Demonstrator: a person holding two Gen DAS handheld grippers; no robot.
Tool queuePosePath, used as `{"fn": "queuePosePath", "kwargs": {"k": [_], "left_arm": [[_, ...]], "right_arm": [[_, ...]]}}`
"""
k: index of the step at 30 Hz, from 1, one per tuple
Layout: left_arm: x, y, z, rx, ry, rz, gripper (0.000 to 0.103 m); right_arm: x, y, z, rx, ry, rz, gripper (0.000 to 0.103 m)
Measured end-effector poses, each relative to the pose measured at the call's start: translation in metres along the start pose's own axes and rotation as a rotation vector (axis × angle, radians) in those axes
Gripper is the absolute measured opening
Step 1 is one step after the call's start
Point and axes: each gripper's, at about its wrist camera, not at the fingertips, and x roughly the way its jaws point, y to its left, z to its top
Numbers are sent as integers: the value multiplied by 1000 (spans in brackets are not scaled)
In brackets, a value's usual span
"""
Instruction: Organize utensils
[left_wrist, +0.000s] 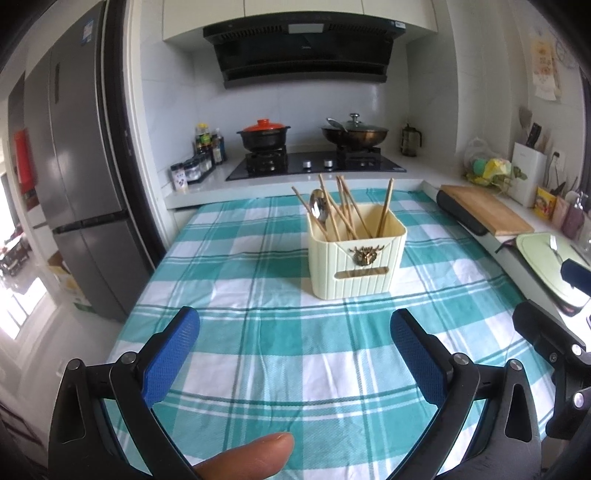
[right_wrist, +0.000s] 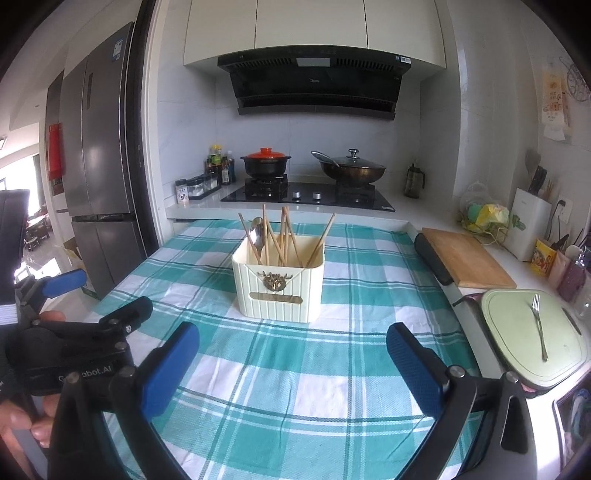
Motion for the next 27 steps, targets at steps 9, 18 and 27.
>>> {"fn": "queuePosePath", "kwargs": {"k": [9, 18, 27], "left_arm": [[-1, 4, 2, -13, 11, 14, 103], [-2, 6, 2, -20, 15, 34, 103], [-1, 6, 2, -25, 24, 22, 103]], "right_arm": [[-1, 3, 2, 22, 8, 22, 103], [-3, 5, 4, 13, 5, 22, 103], [-8, 10, 7, -14, 7, 13, 103]]}}
